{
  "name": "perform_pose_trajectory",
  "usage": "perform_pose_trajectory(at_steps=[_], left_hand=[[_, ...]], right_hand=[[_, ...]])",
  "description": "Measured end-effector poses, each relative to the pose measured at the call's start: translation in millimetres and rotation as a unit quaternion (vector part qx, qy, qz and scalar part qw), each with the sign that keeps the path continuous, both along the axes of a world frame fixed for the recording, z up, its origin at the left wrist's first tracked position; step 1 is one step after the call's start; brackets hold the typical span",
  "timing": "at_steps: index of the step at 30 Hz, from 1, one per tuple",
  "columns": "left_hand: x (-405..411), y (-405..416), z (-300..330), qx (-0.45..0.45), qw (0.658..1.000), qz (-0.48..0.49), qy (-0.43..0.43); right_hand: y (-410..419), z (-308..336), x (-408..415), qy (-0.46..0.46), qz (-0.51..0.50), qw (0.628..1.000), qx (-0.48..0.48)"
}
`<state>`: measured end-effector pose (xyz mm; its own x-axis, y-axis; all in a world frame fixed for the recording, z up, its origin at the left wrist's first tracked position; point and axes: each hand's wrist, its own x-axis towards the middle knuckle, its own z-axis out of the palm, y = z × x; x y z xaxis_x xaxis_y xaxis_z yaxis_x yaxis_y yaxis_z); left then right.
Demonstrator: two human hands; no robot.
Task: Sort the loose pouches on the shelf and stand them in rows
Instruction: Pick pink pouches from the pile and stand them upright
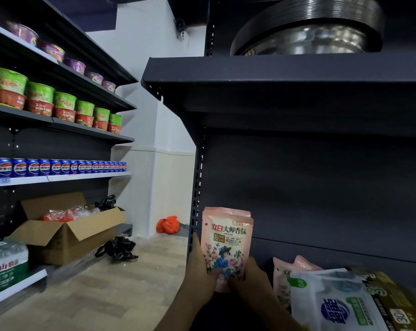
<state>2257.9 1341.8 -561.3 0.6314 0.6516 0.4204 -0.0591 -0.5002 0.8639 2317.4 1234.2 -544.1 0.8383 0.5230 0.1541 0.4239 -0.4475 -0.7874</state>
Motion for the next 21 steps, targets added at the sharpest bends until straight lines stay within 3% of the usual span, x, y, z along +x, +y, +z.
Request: perform_pose_trajectory(at_steps=[6,11,14,16,18,21], left_hand=[[-5.6,-8.3,5.2,-0.046,0.999,-0.004,0.027],[-27.1,-23.5,17.5,0.091,0.989,0.114,-0.023],[-30.8,-33.6,25.4,0.124,0.984,0.108,-0.062],[-32.8,-45.3,29.6,0.146,0.986,0.075,-0.002],[-36.7,-59.3,33.3,0.164,0.979,0.001,0.12],[-48.3,-80.4,33.8,0.175,0.929,-0.092,0.313]], right_hand=[[-0.1,2.3,0.1,0.002,-0.002,1.0,-0.009],[-13.8,15.2,-5.3,-0.036,-0.021,0.999,-0.033],[-29.6,26.8,-10.5,-0.058,-0.022,0.998,-0.03],[-40.5,31.3,-14.8,-0.083,-0.026,0.996,-0.036],[-51.8,32.9,-20.4,-0.109,-0.032,0.993,-0.032],[-70.1,32.9,-29.1,-0.13,-0.032,0.991,-0.024]])
